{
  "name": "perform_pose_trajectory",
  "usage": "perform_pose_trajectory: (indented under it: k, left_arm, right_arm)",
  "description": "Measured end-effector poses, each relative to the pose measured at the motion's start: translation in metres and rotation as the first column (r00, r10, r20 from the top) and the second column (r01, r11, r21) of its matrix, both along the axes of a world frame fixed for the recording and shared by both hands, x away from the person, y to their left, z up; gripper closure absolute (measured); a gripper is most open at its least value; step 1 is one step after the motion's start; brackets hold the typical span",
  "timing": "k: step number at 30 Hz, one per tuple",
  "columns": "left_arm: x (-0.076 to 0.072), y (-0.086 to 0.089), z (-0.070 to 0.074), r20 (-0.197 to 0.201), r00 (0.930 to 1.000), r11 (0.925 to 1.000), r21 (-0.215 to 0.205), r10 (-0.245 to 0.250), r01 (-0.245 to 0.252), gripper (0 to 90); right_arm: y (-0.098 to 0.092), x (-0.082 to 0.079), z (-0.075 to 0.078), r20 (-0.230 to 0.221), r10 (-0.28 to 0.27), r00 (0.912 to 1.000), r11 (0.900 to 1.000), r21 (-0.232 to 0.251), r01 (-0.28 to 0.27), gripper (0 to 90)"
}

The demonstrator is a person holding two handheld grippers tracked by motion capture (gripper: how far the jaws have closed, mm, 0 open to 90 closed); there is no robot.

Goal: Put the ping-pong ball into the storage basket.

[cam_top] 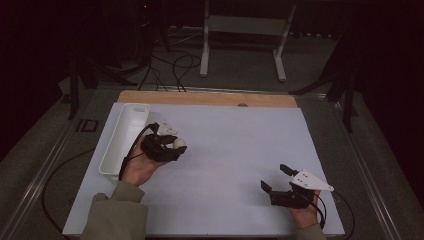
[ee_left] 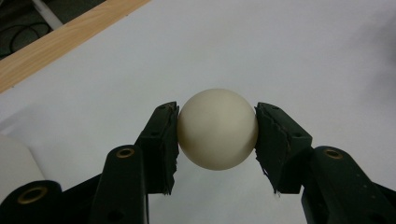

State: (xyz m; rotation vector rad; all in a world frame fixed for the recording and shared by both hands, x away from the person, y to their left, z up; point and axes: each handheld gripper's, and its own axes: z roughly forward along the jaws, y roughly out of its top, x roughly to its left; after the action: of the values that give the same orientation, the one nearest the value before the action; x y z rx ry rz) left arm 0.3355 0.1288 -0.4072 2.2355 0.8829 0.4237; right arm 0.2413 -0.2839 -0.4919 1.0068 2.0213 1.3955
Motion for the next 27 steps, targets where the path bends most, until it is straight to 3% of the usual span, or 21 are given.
perform_pose_trajectory:
  k: [27]
  left_arm:
    - [-0.001,0.014,0.006,0.019,0.9998,1.0,-0.002,0.009,-0.009,51.4]
  right_arm:
    - [0.0,0.0,0.0,0.0,-0.001,1.0,1.0,0.001,0.001,7.4]
